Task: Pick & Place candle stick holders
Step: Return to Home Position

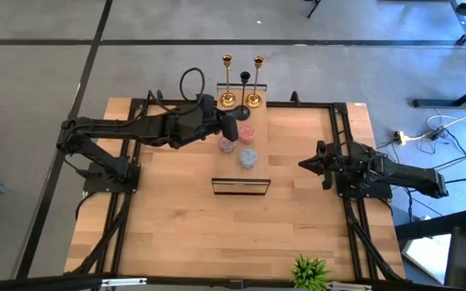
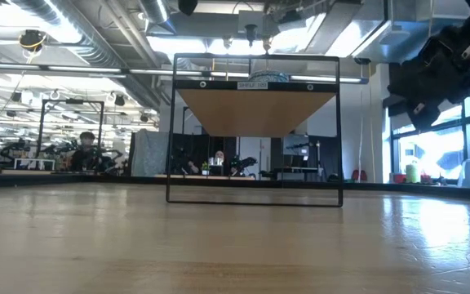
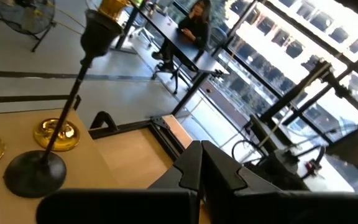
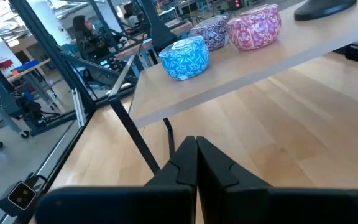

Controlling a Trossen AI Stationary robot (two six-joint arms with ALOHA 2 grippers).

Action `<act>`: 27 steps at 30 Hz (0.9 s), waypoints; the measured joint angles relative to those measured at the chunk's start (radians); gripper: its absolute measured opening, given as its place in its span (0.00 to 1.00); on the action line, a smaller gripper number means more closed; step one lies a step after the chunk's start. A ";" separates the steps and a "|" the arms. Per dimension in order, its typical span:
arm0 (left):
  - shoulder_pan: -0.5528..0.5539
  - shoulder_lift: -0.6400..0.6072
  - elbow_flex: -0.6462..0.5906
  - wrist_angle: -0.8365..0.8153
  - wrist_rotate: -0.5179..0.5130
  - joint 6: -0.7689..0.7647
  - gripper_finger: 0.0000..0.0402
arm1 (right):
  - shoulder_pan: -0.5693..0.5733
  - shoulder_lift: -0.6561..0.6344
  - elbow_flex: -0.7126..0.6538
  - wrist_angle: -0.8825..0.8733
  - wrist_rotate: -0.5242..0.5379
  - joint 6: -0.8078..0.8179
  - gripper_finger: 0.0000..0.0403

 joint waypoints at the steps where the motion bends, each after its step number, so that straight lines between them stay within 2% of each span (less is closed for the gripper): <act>1: 0.000 0.000 0.000 -0.003 0.010 0.008 0.01 | 0.000 0.000 0.000 0.000 0.000 0.000 0.00; 8: 0.004 0.000 0.000 -0.003 0.062 0.069 0.01 | 0.000 0.000 0.000 -0.002 0.038 -0.009 0.00; 18: 0.066 -0.047 -0.001 -0.010 0.314 0.181 0.01 | 0.000 0.000 0.000 -0.013 0.208 0.000 0.00; 27: 0.066 -0.083 0.000 0.020 0.325 0.351 0.01 | 0.001 0.001 0.000 -0.011 0.213 0.000 0.00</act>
